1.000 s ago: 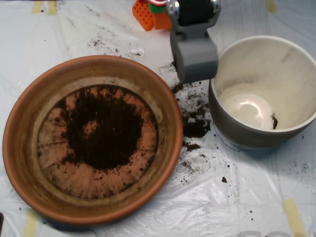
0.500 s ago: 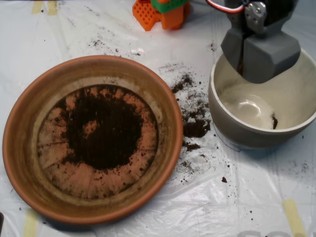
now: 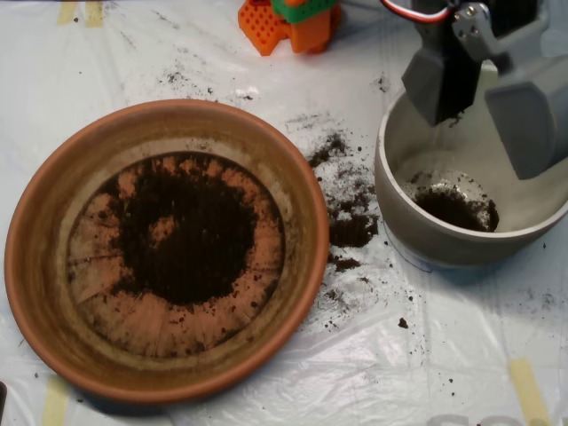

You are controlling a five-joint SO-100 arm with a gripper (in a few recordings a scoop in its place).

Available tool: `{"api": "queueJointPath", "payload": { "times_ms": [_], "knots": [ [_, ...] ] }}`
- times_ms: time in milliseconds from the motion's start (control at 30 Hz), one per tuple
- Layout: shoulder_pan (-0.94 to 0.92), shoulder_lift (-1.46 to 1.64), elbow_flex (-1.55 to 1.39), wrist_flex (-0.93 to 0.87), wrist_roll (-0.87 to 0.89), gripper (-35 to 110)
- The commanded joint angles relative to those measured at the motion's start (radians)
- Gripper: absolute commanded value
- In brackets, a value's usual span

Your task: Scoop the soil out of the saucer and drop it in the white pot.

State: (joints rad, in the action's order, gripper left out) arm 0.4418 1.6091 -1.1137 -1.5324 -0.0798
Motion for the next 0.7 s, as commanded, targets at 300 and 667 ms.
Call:
{"api": "queueJointPath", "payload": {
  "times_ms": [300,667],
  "knots": [
    [0.028,0.129,-0.026,0.026,0.026,36],
    [-0.319,0.123,0.067,0.028,0.183,37]
  ]
}}
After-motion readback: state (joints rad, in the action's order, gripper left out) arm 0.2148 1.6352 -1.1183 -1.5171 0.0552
